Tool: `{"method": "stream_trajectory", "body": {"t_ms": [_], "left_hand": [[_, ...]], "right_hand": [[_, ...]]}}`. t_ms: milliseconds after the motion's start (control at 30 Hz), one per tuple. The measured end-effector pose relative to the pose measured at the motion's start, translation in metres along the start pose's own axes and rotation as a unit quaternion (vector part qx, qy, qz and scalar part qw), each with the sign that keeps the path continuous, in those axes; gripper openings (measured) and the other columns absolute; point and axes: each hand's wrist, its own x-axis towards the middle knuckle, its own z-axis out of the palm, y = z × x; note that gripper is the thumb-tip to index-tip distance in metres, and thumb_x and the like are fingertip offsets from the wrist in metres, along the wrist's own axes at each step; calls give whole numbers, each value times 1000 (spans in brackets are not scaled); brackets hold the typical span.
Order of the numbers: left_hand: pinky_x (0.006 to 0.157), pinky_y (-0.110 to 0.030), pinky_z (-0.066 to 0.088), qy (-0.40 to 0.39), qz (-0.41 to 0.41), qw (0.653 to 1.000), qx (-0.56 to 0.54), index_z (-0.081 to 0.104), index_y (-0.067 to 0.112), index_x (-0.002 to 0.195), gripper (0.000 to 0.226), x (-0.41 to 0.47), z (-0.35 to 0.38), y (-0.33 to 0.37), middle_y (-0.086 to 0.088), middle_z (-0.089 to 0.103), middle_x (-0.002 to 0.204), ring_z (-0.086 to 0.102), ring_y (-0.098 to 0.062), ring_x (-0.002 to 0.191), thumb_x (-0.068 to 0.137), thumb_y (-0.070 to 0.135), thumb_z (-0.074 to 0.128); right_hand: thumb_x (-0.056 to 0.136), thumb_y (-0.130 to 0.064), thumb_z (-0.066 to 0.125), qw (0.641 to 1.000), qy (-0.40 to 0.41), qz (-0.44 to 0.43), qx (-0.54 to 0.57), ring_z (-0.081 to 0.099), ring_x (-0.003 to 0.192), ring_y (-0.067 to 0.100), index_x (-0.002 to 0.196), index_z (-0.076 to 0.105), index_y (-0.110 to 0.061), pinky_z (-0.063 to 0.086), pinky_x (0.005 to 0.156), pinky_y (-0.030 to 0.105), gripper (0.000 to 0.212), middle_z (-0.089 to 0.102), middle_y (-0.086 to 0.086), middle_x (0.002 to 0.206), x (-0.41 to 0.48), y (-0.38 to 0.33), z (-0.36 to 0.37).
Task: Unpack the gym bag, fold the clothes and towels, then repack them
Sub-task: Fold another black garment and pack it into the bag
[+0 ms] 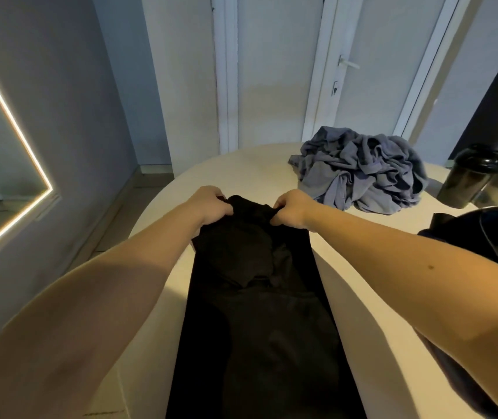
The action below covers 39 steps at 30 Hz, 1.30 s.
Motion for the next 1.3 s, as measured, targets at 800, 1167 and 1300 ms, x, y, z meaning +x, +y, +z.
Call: {"method": "stream_trajectory", "body": {"t_ms": [800, 1167, 1300], "left_hand": [[95, -32, 48, 26, 257, 965, 44, 52, 34, 77, 32, -323, 63, -74, 18, 56, 107, 51, -1, 104, 82, 23, 81], [94, -24, 44, -6, 246, 951, 190, 52, 32, 76, 39, -336, 53, -87, 24, 53, 118, 46, 0, 111, 83, 70, 60], [91, -31, 51, 97, 219, 965, 107, 59, 31, 84, 42, -328, 56, -68, 16, 61, 103, 55, -1, 100, 95, 67, 40]], "right_hand": [[82, -21, 76, 962, 89, -198, -162, 49, 99, 16, 97, 66, -26, 49, 82, 28, 19, 54, -6, 105, -316, 35, 61], [94, -37, 66, 975, 22, -202, -86, 59, 89, 4, 99, 74, -31, 53, 80, 22, 11, 61, -17, 97, -350, 54, 66], [101, -30, 55, 980, 182, -75, 37, 62, 92, 10, 104, 73, -24, 53, 84, 25, 19, 66, -9, 101, -337, 45, 64]]}}
